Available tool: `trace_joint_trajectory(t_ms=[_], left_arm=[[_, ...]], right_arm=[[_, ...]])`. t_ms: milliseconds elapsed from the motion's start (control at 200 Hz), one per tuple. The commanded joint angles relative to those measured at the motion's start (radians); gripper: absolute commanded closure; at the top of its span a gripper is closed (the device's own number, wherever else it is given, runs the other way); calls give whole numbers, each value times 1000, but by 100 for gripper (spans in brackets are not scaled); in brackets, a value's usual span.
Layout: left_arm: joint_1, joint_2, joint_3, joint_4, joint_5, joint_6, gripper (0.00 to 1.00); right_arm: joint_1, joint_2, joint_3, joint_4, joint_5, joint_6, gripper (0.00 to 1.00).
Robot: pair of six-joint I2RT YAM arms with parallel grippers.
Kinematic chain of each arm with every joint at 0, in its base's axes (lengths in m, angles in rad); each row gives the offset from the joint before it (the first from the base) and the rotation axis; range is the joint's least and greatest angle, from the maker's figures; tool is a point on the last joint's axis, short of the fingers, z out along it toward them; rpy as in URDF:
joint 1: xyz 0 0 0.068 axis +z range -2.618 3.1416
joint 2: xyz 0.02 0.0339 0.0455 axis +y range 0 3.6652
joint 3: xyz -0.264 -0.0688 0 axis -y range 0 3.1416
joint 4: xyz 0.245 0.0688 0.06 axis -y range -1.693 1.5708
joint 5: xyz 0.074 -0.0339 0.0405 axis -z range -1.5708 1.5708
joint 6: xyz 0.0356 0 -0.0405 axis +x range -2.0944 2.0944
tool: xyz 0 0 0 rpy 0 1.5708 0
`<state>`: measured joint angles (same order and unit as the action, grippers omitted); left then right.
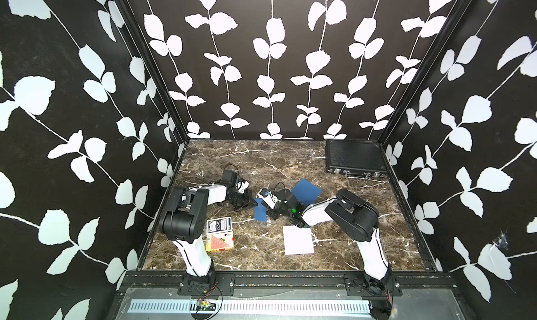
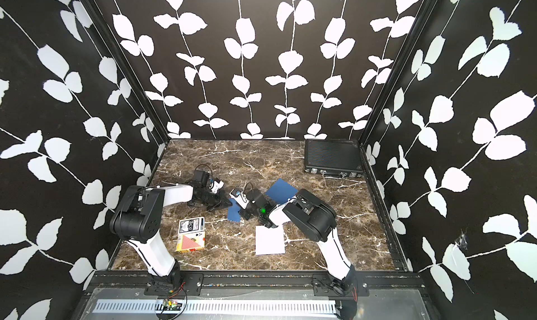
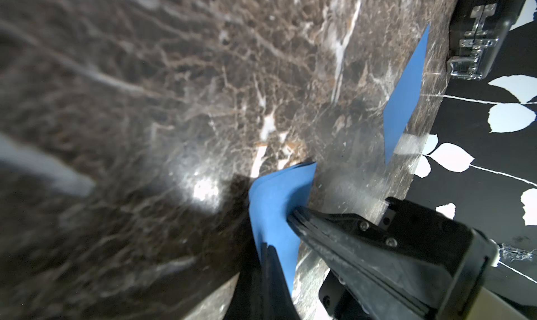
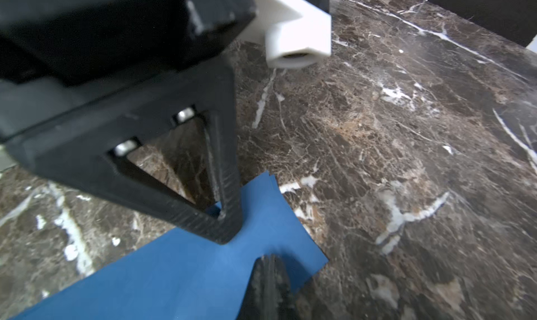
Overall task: Fold the square paper along the opposite sides
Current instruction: Smooth out the paper at the center of the board.
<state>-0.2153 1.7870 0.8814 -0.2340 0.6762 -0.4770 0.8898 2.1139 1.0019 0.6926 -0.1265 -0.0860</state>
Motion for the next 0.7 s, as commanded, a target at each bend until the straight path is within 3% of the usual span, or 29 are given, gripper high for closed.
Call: trace_joint_trajectory(t_ms=[0,175,580,695], left_arm=[[-4,14,-42,-49,-90,7,100],[-4,10,-45,-51,-95,12,100],[-4,7,-50,-43,-98,14,100],[-3,2,-58,-19,-90,2,100]], right_arm=[[0,42,-4,-99,96,-15,100],[-9,48,-1,-131,159,2,100],[-50,45,11,-188,178,83,100],[-63,-22,0,-170,86,94,100]])
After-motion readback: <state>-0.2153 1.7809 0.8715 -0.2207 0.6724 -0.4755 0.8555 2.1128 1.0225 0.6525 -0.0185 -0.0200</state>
